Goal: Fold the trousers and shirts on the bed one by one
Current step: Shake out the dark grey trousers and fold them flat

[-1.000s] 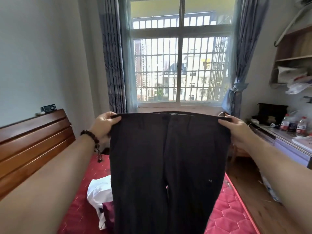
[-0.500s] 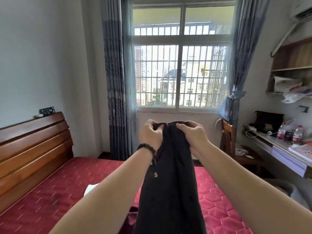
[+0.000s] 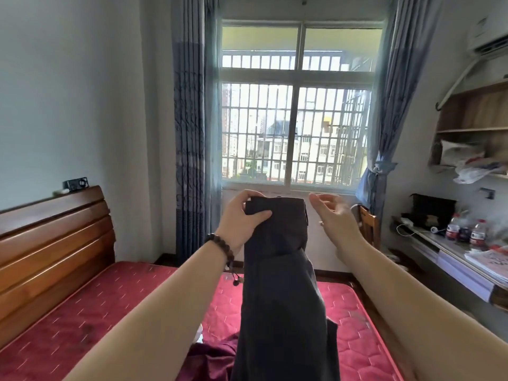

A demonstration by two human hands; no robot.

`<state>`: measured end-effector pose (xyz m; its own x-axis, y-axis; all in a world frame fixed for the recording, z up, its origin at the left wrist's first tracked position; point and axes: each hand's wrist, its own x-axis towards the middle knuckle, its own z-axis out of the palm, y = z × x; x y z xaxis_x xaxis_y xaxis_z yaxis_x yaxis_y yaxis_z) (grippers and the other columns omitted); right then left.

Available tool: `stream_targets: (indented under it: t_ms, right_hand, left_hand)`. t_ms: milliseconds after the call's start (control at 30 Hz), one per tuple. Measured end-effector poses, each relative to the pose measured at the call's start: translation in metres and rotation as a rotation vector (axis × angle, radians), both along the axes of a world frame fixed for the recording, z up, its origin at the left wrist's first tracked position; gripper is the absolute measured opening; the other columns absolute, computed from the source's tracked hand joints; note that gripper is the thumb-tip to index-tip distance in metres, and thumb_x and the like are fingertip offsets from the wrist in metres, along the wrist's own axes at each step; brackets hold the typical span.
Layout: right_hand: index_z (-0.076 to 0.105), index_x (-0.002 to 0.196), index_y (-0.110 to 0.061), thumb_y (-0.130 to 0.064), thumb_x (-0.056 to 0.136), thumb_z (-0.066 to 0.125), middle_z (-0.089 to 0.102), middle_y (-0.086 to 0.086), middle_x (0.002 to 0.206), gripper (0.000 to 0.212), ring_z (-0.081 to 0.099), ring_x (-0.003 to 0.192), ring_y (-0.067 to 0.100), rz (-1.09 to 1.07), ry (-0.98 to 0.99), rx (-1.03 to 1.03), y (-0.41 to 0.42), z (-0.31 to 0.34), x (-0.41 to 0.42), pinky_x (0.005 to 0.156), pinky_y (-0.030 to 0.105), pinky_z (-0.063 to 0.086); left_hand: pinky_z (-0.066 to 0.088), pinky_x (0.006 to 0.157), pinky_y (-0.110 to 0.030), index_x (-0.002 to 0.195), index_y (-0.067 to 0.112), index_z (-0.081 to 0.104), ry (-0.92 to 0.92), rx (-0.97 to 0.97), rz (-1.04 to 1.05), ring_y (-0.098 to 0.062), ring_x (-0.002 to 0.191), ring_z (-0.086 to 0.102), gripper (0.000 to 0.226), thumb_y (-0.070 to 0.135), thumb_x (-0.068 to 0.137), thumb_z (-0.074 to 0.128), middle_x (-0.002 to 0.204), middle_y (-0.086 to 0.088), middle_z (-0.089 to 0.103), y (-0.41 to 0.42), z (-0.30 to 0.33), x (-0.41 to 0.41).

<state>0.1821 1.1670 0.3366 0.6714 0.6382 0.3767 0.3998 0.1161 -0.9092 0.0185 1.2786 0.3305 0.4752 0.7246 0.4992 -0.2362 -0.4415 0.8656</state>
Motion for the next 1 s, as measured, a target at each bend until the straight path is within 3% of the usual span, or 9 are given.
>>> stream_targets:
  t_ms: [133,200,267,400,467,600,733,833,1000]
  right_hand:
    - [0.016,0.152,-0.031,-0.060,0.064,0.071,0.036,-0.005,0.150,0.108,0.031,0.139,0.023,0.278,0.290,-0.173,0.000,-0.018,0.014,0.113,0.054,0.018]
    - [0.041,0.142,-0.024,-0.054,0.059,0.084,0.051,-0.007,0.140,0.097,0.047,0.129,0.024,0.484,0.417,-0.191,0.002,-0.026,0.010,0.106,0.061,0.032]
    - [0.060,0.123,-0.011,-0.038,0.054,0.091,0.067,0.007,0.120,0.080,0.065,0.106,0.025,0.560,0.464,-0.123,0.003,-0.029,-0.001,0.084,0.046,0.054]
    - [0.066,0.107,-0.004,-0.014,0.059,0.084,0.073,0.012,0.103,0.053,0.071,0.091,0.025,0.494,0.445,0.117,-0.006,-0.021,-0.032,0.069,0.030,0.057]
    - [0.067,0.107,-0.005,-0.017,0.058,0.084,0.074,0.010,0.101,0.053,0.071,0.090,0.024,0.449,0.361,0.184,-0.017,-0.012,-0.049,0.068,0.029,0.057]
    - [0.067,0.104,-0.009,-0.006,0.074,0.076,0.074,0.008,0.100,0.032,0.071,0.091,0.022,0.425,0.296,0.278,-0.058,0.004,-0.080,0.069,0.028,0.057]
    - [0.066,0.101,-0.009,-0.002,0.080,0.070,0.075,0.007,0.097,0.023,0.071,0.088,0.021,0.431,0.315,0.329,-0.121,0.002,-0.105,0.068,0.028,0.058]
    - [0.065,0.105,-0.008,-0.002,0.082,0.068,0.073,0.010,0.102,0.024,0.070,0.093,0.023,0.454,0.297,0.318,-0.176,-0.007,-0.121,0.072,0.028,0.057]
    - [0.066,0.105,-0.014,-0.009,0.077,0.072,0.073,0.005,0.104,0.029,0.069,0.099,0.023,0.448,0.180,0.261,-0.261,-0.014,-0.143,0.079,0.031,0.056]
  left_hand:
    - [0.059,0.065,-0.031,0.095,0.017,0.063,-0.015,0.011,-0.150,-0.008,0.071,0.067,0.025,0.000,0.079,0.073,0.073,0.012,0.068,0.009,0.024,-0.026]
    - [0.057,0.060,-0.027,0.098,0.011,0.062,0.014,0.041,-0.169,-0.005,0.067,0.067,0.024,0.002,0.079,0.073,0.071,0.011,0.068,0.011,0.033,-0.038]
    - [0.057,0.058,-0.026,0.098,0.006,0.061,0.011,0.062,-0.139,-0.005,0.063,0.066,0.024,0.004,0.078,0.075,0.072,0.006,0.067,0.013,0.038,-0.051]
    - [0.051,0.053,-0.017,0.096,0.011,0.058,-0.002,0.159,0.052,0.002,0.061,0.063,0.029,0.011,0.075,0.079,0.081,0.001,0.066,0.009,0.038,-0.082]
    - [0.052,0.056,-0.015,0.104,0.020,0.057,-0.045,0.168,0.113,0.003,0.071,0.065,0.040,0.013,0.073,0.081,0.088,0.002,0.067,0.003,0.034,-0.100]
    - [0.058,0.076,-0.033,0.129,0.038,0.046,-0.092,-0.043,-0.113,-0.010,0.100,0.067,0.070,0.012,0.073,0.079,0.111,0.004,0.066,-0.024,0.013,-0.138]
    - [0.057,0.073,-0.019,0.099,0.039,0.062,0.187,0.149,0.000,0.007,0.088,0.064,0.036,0.022,0.073,0.080,0.093,0.029,0.068,-0.087,-0.010,-0.155]
    - [0.050,0.060,-0.009,0.084,0.032,0.067,0.050,0.193,0.081,0.007,0.077,0.066,0.021,0.016,0.077,0.078,0.081,0.028,0.070,-0.148,-0.012,-0.163]
    - [0.049,0.065,-0.008,0.086,0.035,0.066,-0.043,0.230,0.155,0.007,0.081,0.066,0.027,0.012,0.079,0.076,0.082,0.027,0.070,-0.243,-0.021,-0.192]
